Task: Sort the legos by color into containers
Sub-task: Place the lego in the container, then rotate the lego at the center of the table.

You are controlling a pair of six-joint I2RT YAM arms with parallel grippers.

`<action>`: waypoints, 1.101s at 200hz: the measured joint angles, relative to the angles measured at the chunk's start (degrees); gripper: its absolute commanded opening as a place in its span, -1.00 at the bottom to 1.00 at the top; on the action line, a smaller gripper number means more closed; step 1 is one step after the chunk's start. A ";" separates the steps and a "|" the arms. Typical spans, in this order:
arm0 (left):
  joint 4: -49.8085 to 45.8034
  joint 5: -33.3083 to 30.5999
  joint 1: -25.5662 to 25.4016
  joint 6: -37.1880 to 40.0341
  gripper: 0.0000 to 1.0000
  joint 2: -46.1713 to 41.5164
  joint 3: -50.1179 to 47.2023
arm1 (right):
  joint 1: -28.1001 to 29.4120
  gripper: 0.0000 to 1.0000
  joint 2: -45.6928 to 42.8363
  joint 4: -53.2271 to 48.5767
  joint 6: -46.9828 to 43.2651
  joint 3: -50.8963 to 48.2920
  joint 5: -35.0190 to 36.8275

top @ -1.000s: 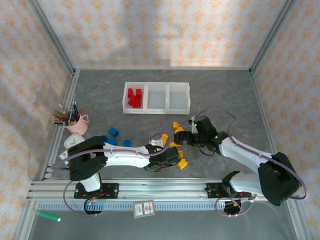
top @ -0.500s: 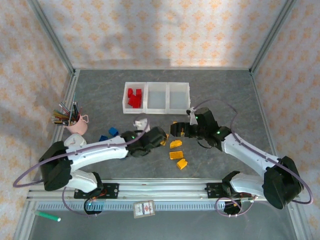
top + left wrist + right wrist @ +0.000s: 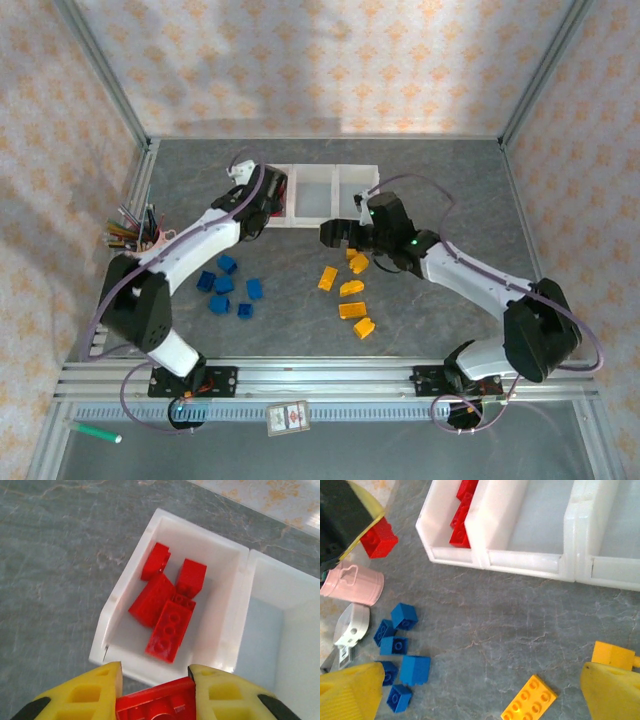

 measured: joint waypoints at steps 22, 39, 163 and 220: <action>1.07 1.99 2.67 2.91 -0.43 7.61 5.81 | 0.00 0.99 2.49 0.15 0.20 1.16 0.66; 1.64 2.97 4.28 4.55 -0.29 12.74 10.12 | 0.00 0.99 4.44 0.26 0.17 1.97 1.05; 1.49 7.91 6.05 9.01 0.28 11.89 11.80 | 1.66 0.99 8.52 -4.02 -0.79 8.87 5.03; 3.63 12.28 4.92 9.20 0.51 -5.20 -2.08 | 4.52 0.99 8.55 -9.14 -0.94 9.79 8.44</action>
